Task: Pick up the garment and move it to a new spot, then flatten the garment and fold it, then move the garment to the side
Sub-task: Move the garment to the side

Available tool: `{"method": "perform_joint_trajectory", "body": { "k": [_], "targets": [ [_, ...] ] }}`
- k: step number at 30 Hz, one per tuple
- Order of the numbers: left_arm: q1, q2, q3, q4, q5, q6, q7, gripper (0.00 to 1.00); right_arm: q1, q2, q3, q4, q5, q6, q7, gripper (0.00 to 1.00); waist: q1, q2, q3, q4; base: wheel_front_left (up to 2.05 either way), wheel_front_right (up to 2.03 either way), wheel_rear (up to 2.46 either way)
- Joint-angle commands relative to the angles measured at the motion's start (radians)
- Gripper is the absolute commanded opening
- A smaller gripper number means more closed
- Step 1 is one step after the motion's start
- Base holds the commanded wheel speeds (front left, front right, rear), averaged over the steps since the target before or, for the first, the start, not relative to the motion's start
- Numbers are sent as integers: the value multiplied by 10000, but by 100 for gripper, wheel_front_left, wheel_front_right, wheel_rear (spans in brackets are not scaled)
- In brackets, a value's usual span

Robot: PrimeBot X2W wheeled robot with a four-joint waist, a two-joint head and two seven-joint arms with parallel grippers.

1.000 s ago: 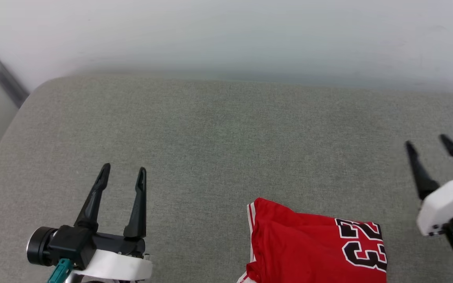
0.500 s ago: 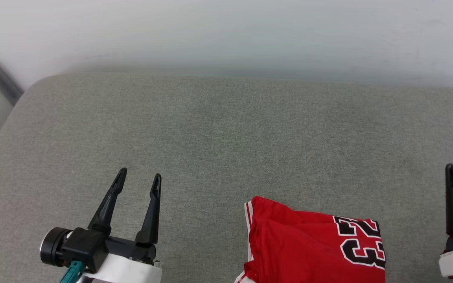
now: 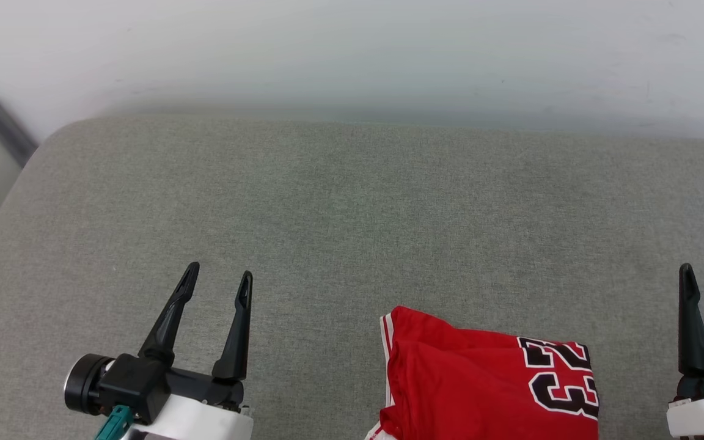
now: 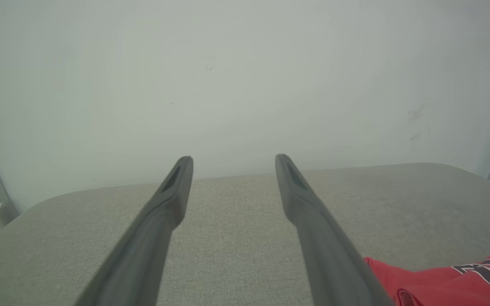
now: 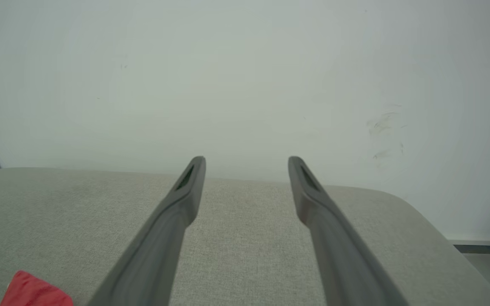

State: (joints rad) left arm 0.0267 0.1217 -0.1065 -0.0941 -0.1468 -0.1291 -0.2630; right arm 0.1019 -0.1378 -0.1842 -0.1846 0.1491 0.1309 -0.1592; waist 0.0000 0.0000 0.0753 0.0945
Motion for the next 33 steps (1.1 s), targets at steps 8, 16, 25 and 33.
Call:
{"method": "perform_joint_trajectory", "body": {
  "k": [8,16,25,33],
  "targets": [
    [-44,8,-39,42,-60,-16,-21,100,-9,-66,11,193,78,-4,107,100,0,0,0,-20,0,0,0],
    [-158,20,-21,-19,-54,-16,-21,100,12,-1043,568,47,1135,-6,3239,100,0,0,181,-35,0,0,0],
    [-385,-25,-139,-29,-77,-16,-21,100,463,-1667,1003,-1359,2798,-4,9691,100,0,0,639,144,0,0,0],
    [-641,-2,-350,-1,-65,-16,-21,100,439,-1177,832,-1650,2398,-4,12315,100,0,0,1060,494,0,0,0]
  ]
}}
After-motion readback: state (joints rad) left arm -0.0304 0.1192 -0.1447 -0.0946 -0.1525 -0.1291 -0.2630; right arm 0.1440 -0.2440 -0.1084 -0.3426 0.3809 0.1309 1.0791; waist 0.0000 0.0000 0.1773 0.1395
